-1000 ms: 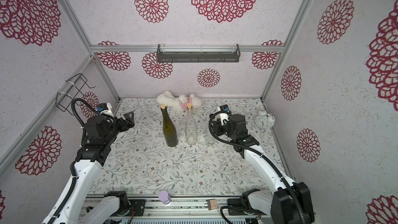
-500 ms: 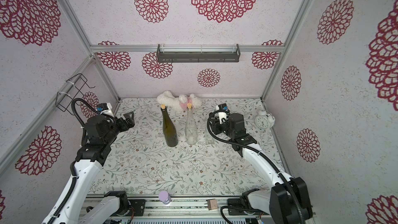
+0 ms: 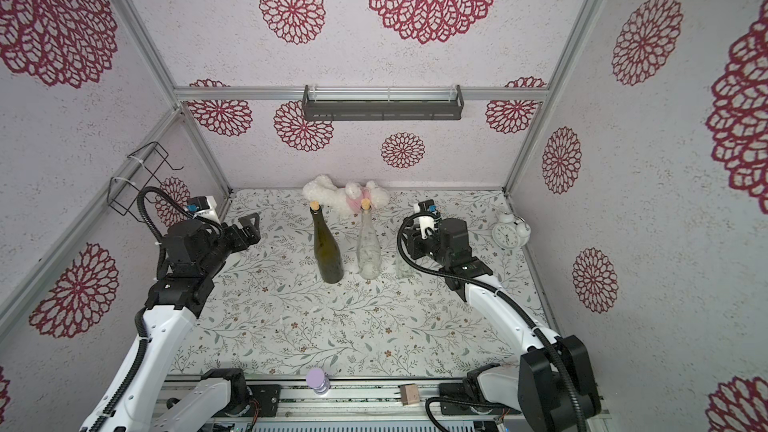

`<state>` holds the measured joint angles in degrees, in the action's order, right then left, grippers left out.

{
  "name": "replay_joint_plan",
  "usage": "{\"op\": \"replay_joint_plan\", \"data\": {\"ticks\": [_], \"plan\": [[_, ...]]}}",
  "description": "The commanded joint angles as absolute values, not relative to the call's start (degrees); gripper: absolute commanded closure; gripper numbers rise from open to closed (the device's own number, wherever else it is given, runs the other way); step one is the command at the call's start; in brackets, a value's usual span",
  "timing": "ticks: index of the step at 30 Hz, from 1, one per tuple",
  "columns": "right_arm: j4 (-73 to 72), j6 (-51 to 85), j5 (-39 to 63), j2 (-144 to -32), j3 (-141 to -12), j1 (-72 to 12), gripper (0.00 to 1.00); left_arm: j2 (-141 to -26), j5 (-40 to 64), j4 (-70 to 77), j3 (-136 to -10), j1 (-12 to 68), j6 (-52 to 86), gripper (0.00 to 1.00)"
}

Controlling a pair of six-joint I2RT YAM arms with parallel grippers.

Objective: Remove the label from the bottle
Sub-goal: Move the bottle to the center of the board.

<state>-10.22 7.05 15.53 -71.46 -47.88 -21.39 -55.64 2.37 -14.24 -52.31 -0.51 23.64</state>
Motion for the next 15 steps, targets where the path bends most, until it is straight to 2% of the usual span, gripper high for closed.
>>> {"op": "replay_joint_plan", "data": {"ticks": [1, 8, 15], "plan": [[-13.3, 6.9, 15.9, -71.4, -50.7, -21.9, 0.61, -55.8, 2.9, -13.4, -53.8, -0.4, 24.4, 0.03], [-12.8, 5.6, 15.7, -71.2, -50.6, -21.8, 0.72, -56.0, 3.0, -13.4, -54.1, -0.4, 24.2, 0.03], [-11.6, 4.1, 15.8, -70.5, -50.7, -21.9, 0.76, -56.4, 3.2, -13.4, -54.4, -0.4, 24.2, 0.03]]}}
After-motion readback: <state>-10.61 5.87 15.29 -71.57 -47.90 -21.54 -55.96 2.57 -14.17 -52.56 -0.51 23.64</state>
